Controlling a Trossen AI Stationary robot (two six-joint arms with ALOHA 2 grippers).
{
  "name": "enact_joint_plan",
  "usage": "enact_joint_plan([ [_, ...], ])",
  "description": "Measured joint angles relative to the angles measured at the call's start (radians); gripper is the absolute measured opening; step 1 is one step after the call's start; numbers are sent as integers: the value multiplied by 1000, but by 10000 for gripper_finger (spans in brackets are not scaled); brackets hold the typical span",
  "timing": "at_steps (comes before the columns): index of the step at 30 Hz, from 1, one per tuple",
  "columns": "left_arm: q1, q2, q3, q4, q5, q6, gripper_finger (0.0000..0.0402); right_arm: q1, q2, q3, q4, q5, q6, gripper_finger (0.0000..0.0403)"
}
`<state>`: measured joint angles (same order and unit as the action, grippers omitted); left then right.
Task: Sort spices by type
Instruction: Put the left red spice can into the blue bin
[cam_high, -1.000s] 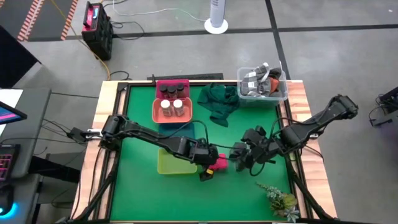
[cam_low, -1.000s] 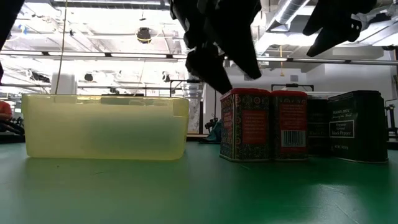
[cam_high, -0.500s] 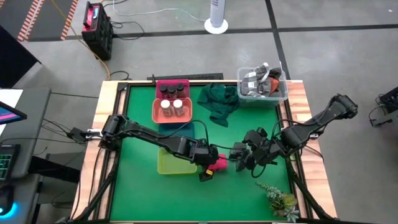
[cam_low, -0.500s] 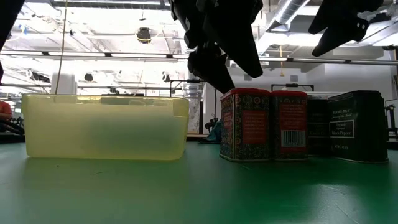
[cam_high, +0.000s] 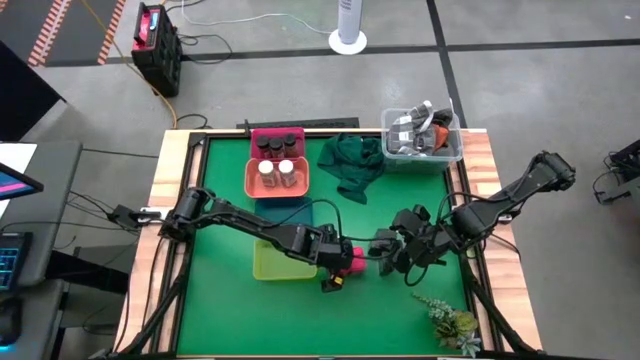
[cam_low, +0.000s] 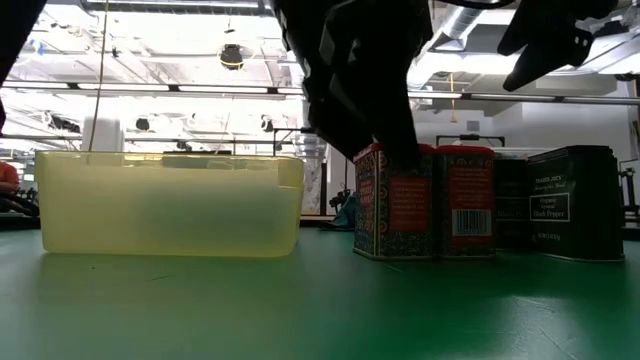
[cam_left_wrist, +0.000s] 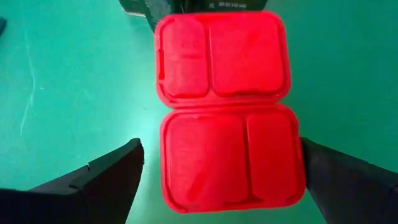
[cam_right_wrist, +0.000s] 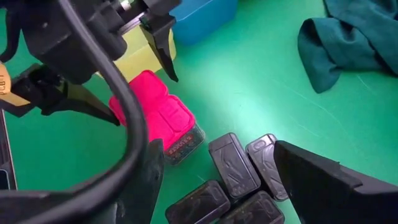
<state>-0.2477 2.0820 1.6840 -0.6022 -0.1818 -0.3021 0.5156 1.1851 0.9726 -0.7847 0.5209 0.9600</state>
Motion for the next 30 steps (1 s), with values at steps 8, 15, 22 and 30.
enact_joint_plan([
  [8,26,1,-21,3,44,4,386,-2,0,0,0,7,-7,327],
  [15,29,0,-21,13,48,40,326,-14,0,0,15,8,-8,327],
  [22,58,-8,-19,-43,76,-2,304,-14,0,0,15,19,-16,327],
  [30,137,-64,6,-129,69,62,304,-15,0,0,3,35,-18,327],
])
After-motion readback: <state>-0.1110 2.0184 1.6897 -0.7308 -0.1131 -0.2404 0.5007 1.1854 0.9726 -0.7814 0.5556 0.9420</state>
